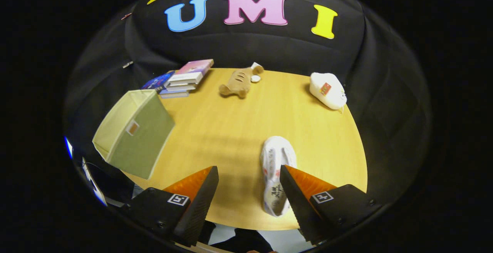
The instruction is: Open the storage box then place both shoes into the box .Put the left shoe in first, then the right shoe, with the right side of both shoes facing outward in a uniform manner.
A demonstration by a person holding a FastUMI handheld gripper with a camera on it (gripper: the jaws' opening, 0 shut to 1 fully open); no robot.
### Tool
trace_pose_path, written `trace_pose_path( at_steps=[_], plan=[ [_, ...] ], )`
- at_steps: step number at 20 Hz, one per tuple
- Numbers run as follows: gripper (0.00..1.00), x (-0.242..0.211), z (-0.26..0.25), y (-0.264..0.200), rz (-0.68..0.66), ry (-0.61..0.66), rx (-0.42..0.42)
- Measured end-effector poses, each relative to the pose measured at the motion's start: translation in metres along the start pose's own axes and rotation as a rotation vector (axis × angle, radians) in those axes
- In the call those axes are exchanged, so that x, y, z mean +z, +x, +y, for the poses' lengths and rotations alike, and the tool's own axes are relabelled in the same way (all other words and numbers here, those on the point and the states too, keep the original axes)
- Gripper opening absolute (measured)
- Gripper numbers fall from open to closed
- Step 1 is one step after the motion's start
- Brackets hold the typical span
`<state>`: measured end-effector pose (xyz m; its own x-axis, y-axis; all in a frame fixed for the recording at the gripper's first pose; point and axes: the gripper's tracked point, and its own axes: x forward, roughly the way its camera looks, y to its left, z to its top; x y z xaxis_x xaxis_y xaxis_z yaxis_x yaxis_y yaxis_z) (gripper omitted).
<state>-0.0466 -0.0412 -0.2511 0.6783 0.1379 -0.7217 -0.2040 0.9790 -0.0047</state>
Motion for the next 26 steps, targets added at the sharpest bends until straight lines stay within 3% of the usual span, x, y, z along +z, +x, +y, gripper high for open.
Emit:
trace_pose_path(
  at_steps=[6,12,14,16,18,21,22,25,26],
  plan=[
    [0.99,-0.057,-0.067,0.042,0.122,-0.038,-0.007],
    [0.98,-0.078,-0.077,0.085,0.196,0.053,0.032],
    [0.91,-0.077,-0.078,0.097,0.194,0.062,0.038],
    [0.79,-0.076,-0.072,0.104,0.195,0.102,0.062],
    [0.5,-0.073,-0.071,0.109,0.196,0.162,0.054],
    [0.33,-0.074,-0.074,0.106,0.213,0.212,0.03],
    [0.31,-0.073,-0.074,0.109,0.209,0.236,0.03],
    [0.07,-0.073,-0.084,0.108,0.197,0.247,-0.011],
    [0.05,-0.07,-0.083,0.105,0.195,0.245,-0.009]
  ],
)
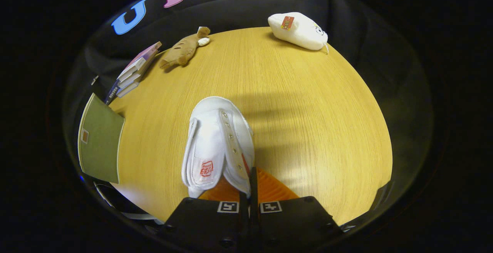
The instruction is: Open the storage box then place both shoes into the box .Put the left shoe in first, then the right shoe, with the right side of both shoes facing outward in a uniform manner.
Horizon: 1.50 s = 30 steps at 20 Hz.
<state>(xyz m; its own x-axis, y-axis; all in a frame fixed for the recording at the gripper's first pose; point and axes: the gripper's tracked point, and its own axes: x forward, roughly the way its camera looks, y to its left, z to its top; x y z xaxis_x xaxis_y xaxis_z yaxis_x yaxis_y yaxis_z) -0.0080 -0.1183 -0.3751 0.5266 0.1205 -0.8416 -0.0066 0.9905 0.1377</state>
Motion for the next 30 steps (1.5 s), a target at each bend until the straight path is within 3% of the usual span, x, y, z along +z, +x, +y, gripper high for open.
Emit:
trace_pose_path(
  at_steps=[10,20,22,25,30],
  plan=[
    [0.05,0.031,0.049,-0.035,-0.106,0.122,-0.003],
    [0.06,0.006,0.047,-0.001,-0.084,-0.012,-0.155],
    [0.1,0.009,0.044,0.002,-0.1,0.004,-0.14],
    [0.05,0.01,0.04,0.001,-0.099,0.104,-0.059],
    [0.05,0.034,0.052,-0.033,-0.169,0.276,-0.002]
  ],
)
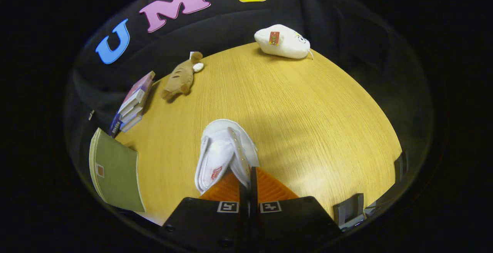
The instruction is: Open the storage box then place both shoes into the box .Put the left shoe in first, then the right shoe, with the right side of both shoes facing outward in a uniform manner.
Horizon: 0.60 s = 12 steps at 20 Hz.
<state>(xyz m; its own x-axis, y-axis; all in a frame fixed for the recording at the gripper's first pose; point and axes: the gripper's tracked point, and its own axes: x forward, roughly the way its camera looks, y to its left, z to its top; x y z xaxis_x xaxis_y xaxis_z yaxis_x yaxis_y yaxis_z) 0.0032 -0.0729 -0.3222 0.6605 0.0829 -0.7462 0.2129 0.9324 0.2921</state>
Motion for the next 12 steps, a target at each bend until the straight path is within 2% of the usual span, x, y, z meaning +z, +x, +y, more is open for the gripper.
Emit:
trace_pose_path(
  at_steps=[3,9,12],
  plan=[
    [0.05,0.018,0.018,-0.022,-0.038,0.048,0.033],
    [0.05,-0.004,0.018,-0.006,-0.019,0.018,-0.048],
    [0.05,-0.014,0.009,0.002,-0.023,-0.058,-0.109]
  ],
)
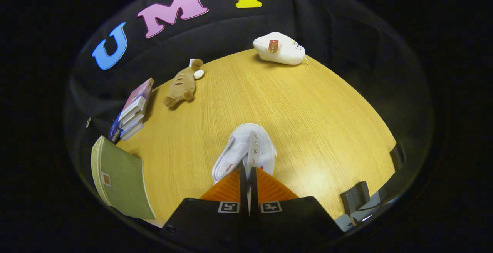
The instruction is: Open the storage box then place both shoes into the box .Put the left shoe in first, then the right shoe, with the right side of both shoes facing outward in a uniform manner.
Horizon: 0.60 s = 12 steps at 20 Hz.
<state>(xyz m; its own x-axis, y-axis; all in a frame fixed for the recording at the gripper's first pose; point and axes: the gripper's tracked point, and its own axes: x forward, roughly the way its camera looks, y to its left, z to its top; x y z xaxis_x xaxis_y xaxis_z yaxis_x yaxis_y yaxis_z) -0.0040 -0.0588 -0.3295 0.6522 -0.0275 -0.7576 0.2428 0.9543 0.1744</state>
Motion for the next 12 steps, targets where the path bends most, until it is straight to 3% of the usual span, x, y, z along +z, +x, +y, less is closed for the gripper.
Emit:
trace_pose_path(
  at_steps=[4,9,10,11,12],
  plan=[
    [0.11,-0.001,-0.005,0.014,-0.013,-0.037,-0.032],
    [0.36,0.0,-0.013,0.034,0.006,-0.076,-0.049],
    [0.34,-0.002,-0.015,0.035,0.003,-0.088,-0.049],
    [0.24,-0.001,-0.026,0.036,-0.002,-0.104,-0.076],
    [0.07,0.001,-0.023,0.035,0.0,-0.087,-0.045]
  ],
)
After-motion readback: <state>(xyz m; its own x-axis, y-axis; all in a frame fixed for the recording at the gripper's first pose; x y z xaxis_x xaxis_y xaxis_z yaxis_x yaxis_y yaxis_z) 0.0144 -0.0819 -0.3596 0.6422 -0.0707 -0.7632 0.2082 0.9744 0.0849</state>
